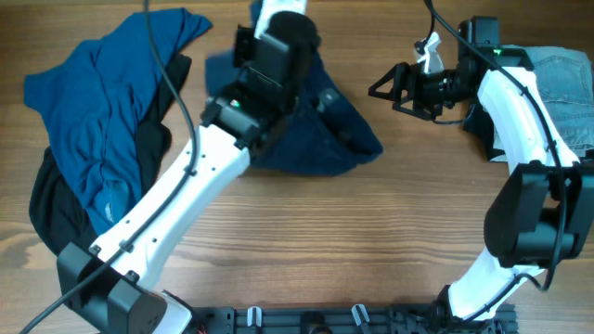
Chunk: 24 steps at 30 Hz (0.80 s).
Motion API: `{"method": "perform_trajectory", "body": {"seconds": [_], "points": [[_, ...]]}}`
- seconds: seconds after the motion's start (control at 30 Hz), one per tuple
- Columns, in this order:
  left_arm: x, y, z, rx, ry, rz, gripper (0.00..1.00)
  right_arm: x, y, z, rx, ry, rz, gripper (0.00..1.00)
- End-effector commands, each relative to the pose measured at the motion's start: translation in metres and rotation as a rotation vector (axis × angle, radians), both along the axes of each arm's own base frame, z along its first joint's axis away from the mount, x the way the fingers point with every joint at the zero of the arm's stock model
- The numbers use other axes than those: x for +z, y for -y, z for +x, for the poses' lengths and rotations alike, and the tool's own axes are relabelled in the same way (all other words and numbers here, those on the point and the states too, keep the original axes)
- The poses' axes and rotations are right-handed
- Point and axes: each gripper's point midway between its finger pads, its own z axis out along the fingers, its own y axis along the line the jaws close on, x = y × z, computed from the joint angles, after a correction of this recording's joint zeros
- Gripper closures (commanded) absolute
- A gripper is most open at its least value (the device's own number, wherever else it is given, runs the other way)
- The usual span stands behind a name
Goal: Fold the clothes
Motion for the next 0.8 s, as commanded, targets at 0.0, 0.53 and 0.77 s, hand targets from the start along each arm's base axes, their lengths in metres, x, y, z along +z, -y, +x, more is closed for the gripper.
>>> {"method": "perform_trajectory", "body": {"seconds": [0.0,0.53,0.77], "points": [[0.006,-0.007,0.003,0.018,0.012,-0.050,0.96,0.034,-0.013,-0.010,0.100,0.139,0.043,0.14],[0.006,-0.008,0.003,0.018,0.012,-0.049,0.96,-0.018,-0.035,-0.031,0.069,-0.031,-0.231,0.14],[0.006,-0.008,0.003,0.018,0.012,-0.049,0.96,-0.079,-0.035,-0.051,0.003,-0.115,-0.244,0.14]]}}
